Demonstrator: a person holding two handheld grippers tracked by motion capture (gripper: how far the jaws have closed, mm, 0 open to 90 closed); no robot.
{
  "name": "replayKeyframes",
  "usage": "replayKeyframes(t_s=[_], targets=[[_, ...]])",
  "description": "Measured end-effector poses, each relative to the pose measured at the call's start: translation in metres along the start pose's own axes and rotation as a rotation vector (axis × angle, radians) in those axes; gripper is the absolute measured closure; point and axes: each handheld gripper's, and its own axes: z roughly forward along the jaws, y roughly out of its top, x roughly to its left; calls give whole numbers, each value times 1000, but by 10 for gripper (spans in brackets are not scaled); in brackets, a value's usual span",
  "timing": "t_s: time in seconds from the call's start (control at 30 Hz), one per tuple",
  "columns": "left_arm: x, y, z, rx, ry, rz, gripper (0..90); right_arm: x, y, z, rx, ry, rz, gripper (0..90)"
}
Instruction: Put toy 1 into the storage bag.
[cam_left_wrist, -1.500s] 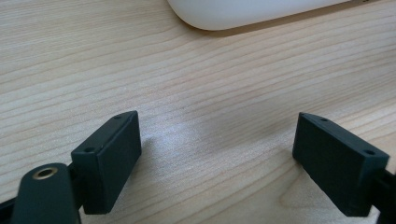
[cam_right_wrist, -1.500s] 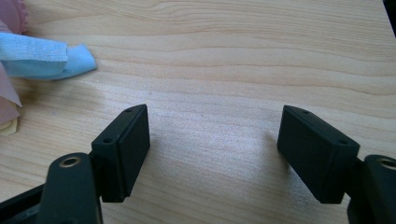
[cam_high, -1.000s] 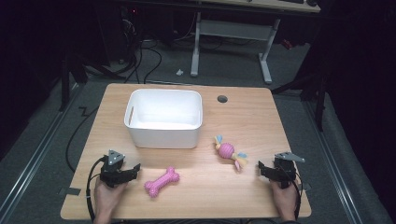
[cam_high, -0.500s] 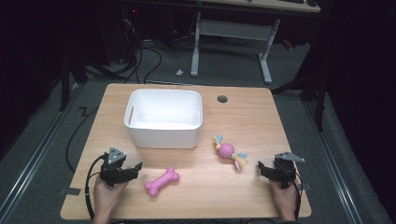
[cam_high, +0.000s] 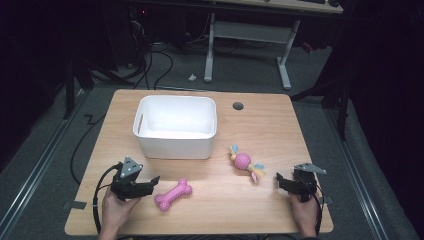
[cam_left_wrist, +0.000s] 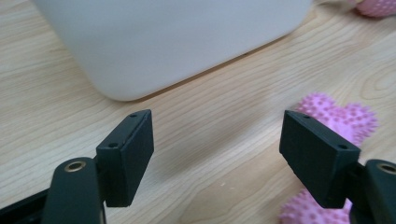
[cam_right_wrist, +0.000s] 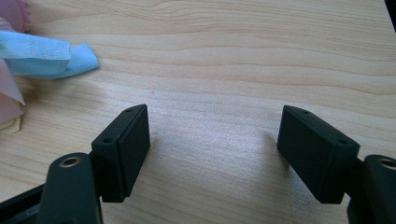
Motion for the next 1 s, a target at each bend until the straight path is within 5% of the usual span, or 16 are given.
replayKeyframes(t_s=[0.63, 1.0], targets=[[-32, 18, -1, 50, -86, 86, 259, 0, 0, 0, 1, 0, -1, 252], [-56, 21, 22, 156, -135, 175, 283, 0, 0, 0, 1, 1, -2, 250]])
